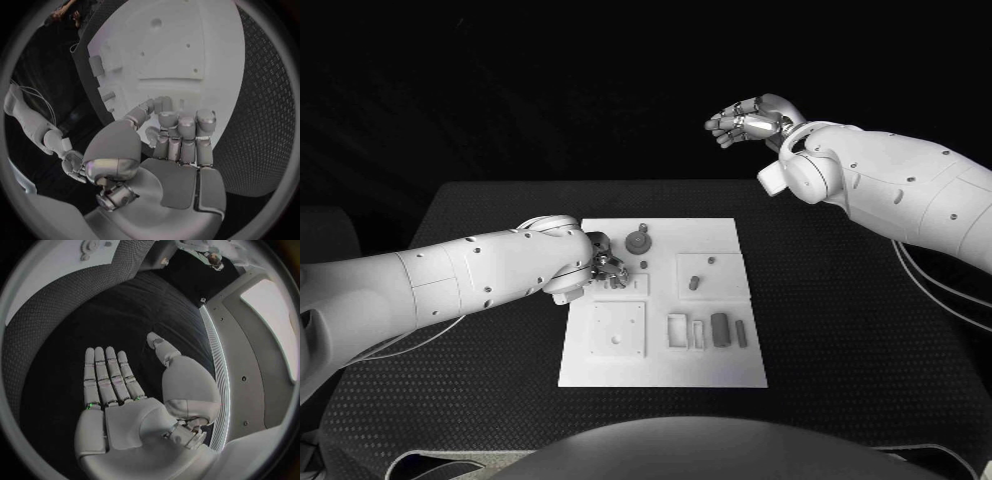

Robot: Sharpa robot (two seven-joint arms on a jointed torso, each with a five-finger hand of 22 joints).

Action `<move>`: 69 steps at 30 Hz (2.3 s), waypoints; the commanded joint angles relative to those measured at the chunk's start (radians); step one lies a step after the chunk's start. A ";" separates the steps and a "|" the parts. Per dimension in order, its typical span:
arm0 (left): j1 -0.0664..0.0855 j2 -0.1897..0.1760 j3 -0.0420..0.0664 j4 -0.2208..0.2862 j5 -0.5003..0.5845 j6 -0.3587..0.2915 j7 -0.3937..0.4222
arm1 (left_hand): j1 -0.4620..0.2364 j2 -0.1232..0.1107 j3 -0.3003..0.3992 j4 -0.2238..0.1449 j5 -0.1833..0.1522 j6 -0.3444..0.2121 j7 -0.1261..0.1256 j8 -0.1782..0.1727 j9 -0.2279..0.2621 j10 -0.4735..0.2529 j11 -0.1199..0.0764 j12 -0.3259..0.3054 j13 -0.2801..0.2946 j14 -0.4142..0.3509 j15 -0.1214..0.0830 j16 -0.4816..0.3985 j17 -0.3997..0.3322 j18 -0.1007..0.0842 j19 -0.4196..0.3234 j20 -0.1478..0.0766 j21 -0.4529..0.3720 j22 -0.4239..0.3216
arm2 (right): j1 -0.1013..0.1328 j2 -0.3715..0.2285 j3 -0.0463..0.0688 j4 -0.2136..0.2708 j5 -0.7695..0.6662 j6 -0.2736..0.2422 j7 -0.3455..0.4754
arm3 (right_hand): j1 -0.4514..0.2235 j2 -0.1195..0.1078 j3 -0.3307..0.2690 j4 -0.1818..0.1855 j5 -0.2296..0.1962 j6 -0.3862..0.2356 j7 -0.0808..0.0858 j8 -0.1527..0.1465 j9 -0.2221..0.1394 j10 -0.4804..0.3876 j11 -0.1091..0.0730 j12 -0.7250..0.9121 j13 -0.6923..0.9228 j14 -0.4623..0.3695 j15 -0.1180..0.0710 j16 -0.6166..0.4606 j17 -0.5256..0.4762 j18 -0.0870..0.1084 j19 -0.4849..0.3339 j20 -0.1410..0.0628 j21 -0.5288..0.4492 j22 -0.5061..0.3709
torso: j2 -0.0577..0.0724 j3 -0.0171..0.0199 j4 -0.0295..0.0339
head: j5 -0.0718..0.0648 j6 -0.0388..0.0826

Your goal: Assemble the parts on the task board

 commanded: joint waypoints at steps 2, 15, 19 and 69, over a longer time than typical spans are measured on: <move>-0.002 0.002 0.000 0.002 -0.012 0.003 0.013 | 0.005 0.009 0.049 -0.044 0.006 0.014 -0.012 0.004 0.004 0.054 -0.060 0.001 0.002 0.089 -0.109 -0.007 0.001 0.060 0.002 -0.132 0.005 0.016 | 0.001 0.000 0.001 -0.001 0.005 0.014 0.003 | 0.011 0.002 -0.001 0.006 0.001 -0.007 0.011 0.003 -0.002 0.010 -0.001 -0.005 0.001 0.005 0.001 -0.007 -0.001 -0.004 -0.009 -0.001 -0.006 0.001 | 0.001 0.0001 -0.0011 | -0.002 0.000; -0.002 0.005 0.000 0.003 -0.016 -0.001 0.019 | 0.005 0.009 0.050 -0.044 0.006 0.014 -0.012 0.004 0.004 0.054 -0.059 0.001 0.002 0.089 -0.109 -0.007 0.002 0.060 0.001 -0.132 0.006 0.016 | 0.001 0.003 0.001 -0.008 0.005 0.016 0.001 | 0.012 0.002 -0.001 0.007 0.000 -0.006 0.011 0.003 -0.002 0.013 0.000 -0.006 0.002 0.005 -0.001 -0.008 -0.002 -0.005 -0.010 -0.001 -0.008 0.003 | -0.001 0.0005 -0.0004 | -0.002 0.000; -0.002 0.004 0.000 0.004 -0.016 0.002 0.019 | 0.005 0.009 0.050 -0.044 0.006 0.014 -0.012 0.004 0.004 0.054 -0.059 0.001 0.002 0.089 -0.109 -0.007 0.002 0.060 0.001 -0.132 0.006 0.016 | 0.001 0.004 0.001 -0.008 0.005 0.017 0.000 | 0.012 0.002 -0.001 0.007 0.000 -0.006 0.011 0.003 -0.002 0.013 0.000 -0.007 0.002 0.004 -0.001 -0.009 -0.002 -0.005 -0.010 -0.001 -0.008 0.003 | 0.000 0.0009 -0.0005 | -0.003 0.000; -0.010 0.015 0.000 -0.010 -0.049 0.017 0.005 | -0.001 0.005 0.050 -0.040 0.003 0.014 -0.011 0.002 0.005 0.053 -0.058 0.001 0.002 0.090 -0.108 -0.009 0.004 0.061 0.001 -0.131 0.009 0.015 | 0.001 0.003 0.001 0.000 0.007 0.026 -0.001 | 0.012 0.004 -0.003 0.009 0.000 -0.006 0.011 0.004 -0.004 0.017 0.000 -0.013 0.002 0.003 -0.002 -0.012 -0.005 -0.006 -0.012 -0.001 -0.013 0.006 | 0.000 0.0007 -0.0009 | -0.004 0.000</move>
